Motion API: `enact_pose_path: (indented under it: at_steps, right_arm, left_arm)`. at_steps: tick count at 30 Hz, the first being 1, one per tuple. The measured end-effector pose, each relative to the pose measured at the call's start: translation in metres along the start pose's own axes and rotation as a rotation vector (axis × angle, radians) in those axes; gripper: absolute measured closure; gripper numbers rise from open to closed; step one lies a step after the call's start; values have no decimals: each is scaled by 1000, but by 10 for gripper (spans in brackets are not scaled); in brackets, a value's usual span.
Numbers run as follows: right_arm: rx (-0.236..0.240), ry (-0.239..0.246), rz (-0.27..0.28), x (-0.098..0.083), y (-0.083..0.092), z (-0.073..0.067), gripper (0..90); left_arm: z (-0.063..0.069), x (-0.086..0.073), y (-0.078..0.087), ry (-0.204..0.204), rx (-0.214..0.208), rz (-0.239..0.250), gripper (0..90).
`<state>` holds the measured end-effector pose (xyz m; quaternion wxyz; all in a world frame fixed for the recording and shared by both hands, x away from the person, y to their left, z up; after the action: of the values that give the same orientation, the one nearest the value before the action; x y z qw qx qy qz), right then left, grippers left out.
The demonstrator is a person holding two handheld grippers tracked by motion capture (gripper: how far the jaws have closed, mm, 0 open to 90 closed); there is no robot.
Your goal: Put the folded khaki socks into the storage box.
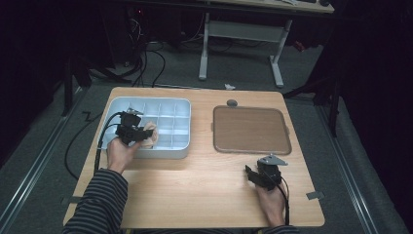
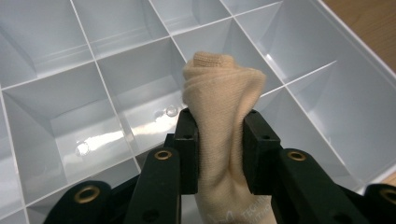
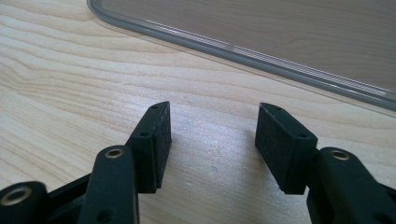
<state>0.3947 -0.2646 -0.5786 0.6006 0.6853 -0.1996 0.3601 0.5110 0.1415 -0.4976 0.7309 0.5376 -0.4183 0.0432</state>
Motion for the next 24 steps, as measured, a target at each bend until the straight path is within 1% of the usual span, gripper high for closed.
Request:
enact_pose_path:
  at_steps: [2,5,16,24]
  right_arm:
    - [0,0,0,0,0,0,460]
    - [0,0,0,0,0,0,460]
    - [-1,0,0,0,0,0,460]
    - [-1,0,0,0,0,0,459]
  left_arm:
    - [-1,-3,-4,-8,12,-21,709]
    - [-1,-5,-7,-17,20,-37,710]
    - [-2,-9,-9,-29,29,-62,713]
    - [-2,-11,-10,-34,25,-78,720]
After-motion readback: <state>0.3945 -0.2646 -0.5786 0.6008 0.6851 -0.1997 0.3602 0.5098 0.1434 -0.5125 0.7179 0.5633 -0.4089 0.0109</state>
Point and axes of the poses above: each handheld gripper's, and its own axes: y roughly backward along the jaws, x roughly out of its top, z roughly to its right, the point moved 7 cm from there along -y, roughly forward along the jaws, and after that the axes turned 3 degrees about -y, right-handed, at the moved point
